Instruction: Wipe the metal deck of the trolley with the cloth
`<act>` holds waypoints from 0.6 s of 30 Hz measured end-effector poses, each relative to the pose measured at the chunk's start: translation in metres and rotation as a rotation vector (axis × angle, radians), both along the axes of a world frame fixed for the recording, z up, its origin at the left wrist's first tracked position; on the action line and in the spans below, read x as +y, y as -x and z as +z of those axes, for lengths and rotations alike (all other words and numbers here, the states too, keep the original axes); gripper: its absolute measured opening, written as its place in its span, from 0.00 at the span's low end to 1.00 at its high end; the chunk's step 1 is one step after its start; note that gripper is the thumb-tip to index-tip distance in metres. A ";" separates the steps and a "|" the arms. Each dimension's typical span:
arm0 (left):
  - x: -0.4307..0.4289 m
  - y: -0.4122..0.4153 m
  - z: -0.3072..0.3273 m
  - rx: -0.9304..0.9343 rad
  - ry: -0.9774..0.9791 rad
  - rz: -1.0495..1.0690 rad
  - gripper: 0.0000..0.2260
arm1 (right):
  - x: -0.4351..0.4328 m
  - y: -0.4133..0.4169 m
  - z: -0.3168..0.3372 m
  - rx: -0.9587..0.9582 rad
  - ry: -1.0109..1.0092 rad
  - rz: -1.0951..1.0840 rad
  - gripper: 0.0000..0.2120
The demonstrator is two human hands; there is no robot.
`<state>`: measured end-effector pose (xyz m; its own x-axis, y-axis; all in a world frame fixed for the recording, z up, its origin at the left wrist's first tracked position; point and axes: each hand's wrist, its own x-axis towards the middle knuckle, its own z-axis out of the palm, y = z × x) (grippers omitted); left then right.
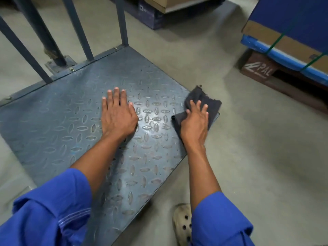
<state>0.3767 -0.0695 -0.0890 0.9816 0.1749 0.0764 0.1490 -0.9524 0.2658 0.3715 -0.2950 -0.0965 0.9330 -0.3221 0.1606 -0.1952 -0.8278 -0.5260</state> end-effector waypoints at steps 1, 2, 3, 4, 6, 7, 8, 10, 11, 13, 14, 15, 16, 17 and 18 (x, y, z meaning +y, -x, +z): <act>0.000 0.001 -0.001 -0.003 0.001 0.002 0.29 | -0.012 0.000 0.001 0.010 0.006 -0.049 0.23; -0.001 0.002 -0.002 -0.007 -0.002 0.003 0.29 | -0.019 -0.004 0.002 0.015 0.008 -0.088 0.23; -0.001 0.002 -0.002 -0.006 -0.008 0.001 0.29 | -0.022 -0.010 0.006 0.009 0.002 -0.118 0.23; -0.002 0.003 -0.003 -0.001 -0.010 0.000 0.29 | -0.019 -0.017 0.009 -0.018 -0.006 -0.129 0.23; -0.003 0.005 -0.004 0.003 -0.012 0.004 0.29 | 0.001 -0.024 0.016 -0.130 -0.019 -0.062 0.24; -0.004 0.005 -0.005 -0.001 -0.015 0.006 0.29 | 0.016 -0.024 0.018 -0.177 -0.037 0.033 0.27; -0.004 0.004 -0.005 -0.004 -0.017 0.008 0.29 | 0.030 -0.021 0.017 -0.192 -0.054 0.161 0.30; -0.004 0.005 -0.003 -0.001 -0.018 0.012 0.30 | 0.049 -0.010 0.009 -0.113 -0.034 0.386 0.31; -0.004 0.005 -0.002 -0.001 -0.014 0.012 0.30 | 0.050 -0.005 0.005 -0.087 -0.014 0.408 0.29; -0.004 0.006 -0.003 -0.006 -0.009 0.011 0.29 | 0.036 -0.002 0.003 -0.074 -0.007 0.277 0.27; -0.004 0.007 -0.003 -0.006 -0.011 0.012 0.29 | 0.023 -0.001 0.003 -0.057 -0.003 0.186 0.28; -0.004 0.007 -0.003 -0.003 -0.014 0.013 0.29 | 0.007 0.000 0.003 -0.038 0.003 0.105 0.28; -0.005 0.008 -0.003 0.000 -0.017 0.013 0.29 | -0.008 0.001 0.004 -0.027 0.003 0.033 0.27; -0.005 0.008 -0.002 0.000 -0.016 0.013 0.29 | -0.021 0.001 0.006 -0.013 0.004 -0.026 0.25; -0.006 0.008 -0.002 0.002 -0.009 0.014 0.29 | -0.029 0.000 0.008 -0.001 0.006 -0.070 0.24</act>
<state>0.3684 -0.0750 -0.0907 0.9793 0.1875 0.0758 0.1625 -0.9527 0.2568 0.3712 -0.3242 -0.0882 0.9079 -0.3859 0.1640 -0.2522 -0.8151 -0.5216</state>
